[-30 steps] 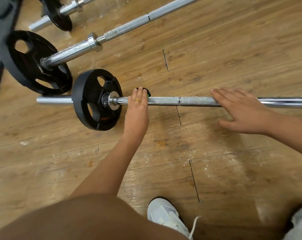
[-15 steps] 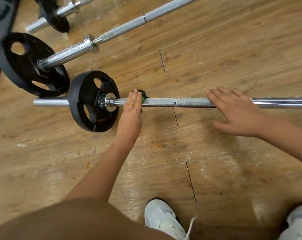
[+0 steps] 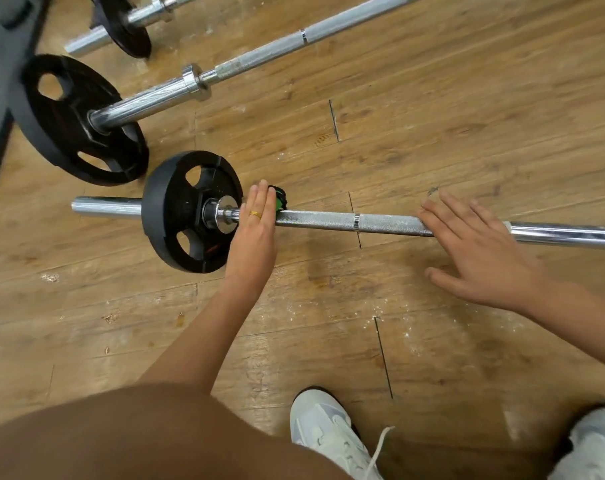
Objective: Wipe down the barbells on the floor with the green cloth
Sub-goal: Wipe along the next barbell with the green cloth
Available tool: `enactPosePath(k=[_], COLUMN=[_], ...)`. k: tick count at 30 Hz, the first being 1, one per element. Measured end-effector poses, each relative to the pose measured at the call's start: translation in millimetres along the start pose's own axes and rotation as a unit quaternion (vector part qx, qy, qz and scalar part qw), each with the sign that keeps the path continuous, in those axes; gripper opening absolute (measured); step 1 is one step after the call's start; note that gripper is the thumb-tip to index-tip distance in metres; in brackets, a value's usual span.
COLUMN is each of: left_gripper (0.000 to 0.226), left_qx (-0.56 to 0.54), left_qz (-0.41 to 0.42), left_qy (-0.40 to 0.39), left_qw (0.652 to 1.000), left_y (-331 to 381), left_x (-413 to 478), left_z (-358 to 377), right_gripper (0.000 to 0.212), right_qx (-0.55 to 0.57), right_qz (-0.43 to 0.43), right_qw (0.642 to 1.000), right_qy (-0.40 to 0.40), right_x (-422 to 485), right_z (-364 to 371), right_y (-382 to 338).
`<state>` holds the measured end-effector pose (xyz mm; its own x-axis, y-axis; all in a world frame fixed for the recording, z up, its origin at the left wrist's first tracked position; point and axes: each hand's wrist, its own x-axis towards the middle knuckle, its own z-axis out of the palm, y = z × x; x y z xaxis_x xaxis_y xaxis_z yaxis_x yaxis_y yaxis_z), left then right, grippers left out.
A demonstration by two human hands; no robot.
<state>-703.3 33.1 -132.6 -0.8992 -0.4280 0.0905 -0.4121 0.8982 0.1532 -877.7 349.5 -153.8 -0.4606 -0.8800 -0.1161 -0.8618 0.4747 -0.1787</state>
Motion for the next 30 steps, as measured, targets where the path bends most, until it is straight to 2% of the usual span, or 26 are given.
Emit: enactPosePath(k=[3, 9, 12, 17, 24, 30], left_gripper=[0.077, 0.052, 0.054, 0.060, 0.062, 0.058], left_qx=[-0.007, -0.076, -0.104, -0.150, -0.083, -0.031], left_qz=[0.020, 0.033, 0.017, -0.046, 0.002, 0.034], left_qy=[-0.017, -0.103, -0.111, -0.081, -0.146, -0.154], left_qw=[1.000, 0.991, 0.988, 0.984, 0.986, 0.987], left_y=[-3, -14, -12, -1, -23, -26], left_x=[-3, -4, -21, -35, -17, 3], left_z=[0, -8, -10, -8, -14, -11], right_gripper=[0.087, 0.083, 0.085, 0.084, 0.079, 0.078], right_qx=[-0.002, -0.022, -0.031, -0.053, -0.060, -0.097], right_qz=[-0.001, 0.014, 0.037, 0.023, 0.024, 0.006], right_qw=[1.000, 0.999, 0.996, 0.993, 0.987, 0.982], right_qy=[0.010, 0.042, 0.069, 0.100, 0.144, 0.162], right_x=[-10, -31, -43, -49, -48, -46], right_z=[2, 8, 12, 22, 29, 34], right_y=[-7, -16, -13, -14, -13, -6])
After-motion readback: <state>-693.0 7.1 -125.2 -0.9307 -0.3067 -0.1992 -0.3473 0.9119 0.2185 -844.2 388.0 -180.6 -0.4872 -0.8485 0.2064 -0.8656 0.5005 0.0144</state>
